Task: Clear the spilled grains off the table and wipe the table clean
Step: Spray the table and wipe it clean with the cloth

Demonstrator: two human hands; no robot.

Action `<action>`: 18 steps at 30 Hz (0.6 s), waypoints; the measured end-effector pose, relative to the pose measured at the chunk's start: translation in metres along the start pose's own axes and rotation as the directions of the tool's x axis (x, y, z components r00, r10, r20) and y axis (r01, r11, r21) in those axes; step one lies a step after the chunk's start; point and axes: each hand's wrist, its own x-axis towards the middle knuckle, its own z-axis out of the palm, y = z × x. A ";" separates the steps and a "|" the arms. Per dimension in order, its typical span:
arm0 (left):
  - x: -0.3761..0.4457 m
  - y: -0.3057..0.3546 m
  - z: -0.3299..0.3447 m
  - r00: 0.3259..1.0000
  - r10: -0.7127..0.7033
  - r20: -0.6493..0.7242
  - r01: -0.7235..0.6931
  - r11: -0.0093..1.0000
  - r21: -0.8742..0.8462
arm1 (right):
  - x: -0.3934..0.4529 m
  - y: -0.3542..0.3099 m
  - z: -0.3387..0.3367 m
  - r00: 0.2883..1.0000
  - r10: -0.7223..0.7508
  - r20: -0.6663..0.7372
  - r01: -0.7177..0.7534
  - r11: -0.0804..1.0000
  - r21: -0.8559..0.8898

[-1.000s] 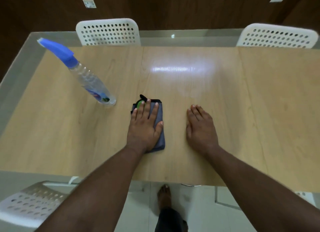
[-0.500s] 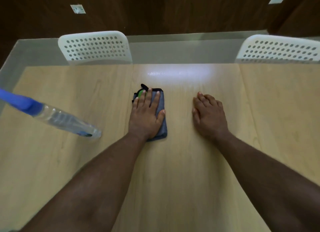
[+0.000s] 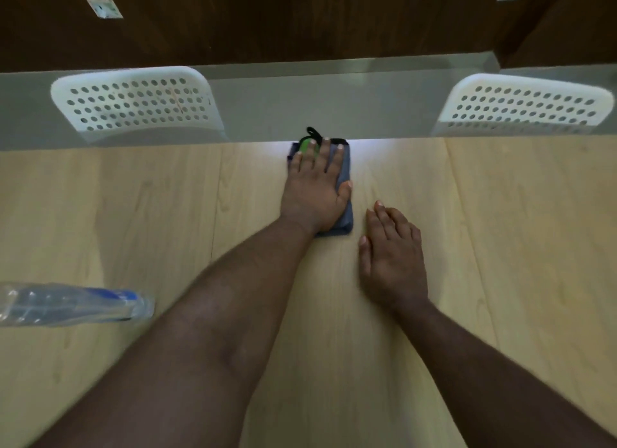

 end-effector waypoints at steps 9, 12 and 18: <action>-0.052 -0.046 -0.002 0.998 0.048 0.047 -0.048 0.999 0.011 | -0.002 0.000 -0.003 0.999 0.049 0.002 -0.049 0.998 0.036; -0.008 -0.043 -0.006 0.999 0.005 0.034 -0.005 1.000 0.017 | -0.002 0.002 0.002 0.998 0.061 -0.025 -0.058 0.994 0.091; 0.013 0.027 -0.001 0.991 0.127 0.048 -0.129 0.991 0.036 | 0.002 0.008 0.008 0.952 0.195 -0.237 -0.107 0.934 0.341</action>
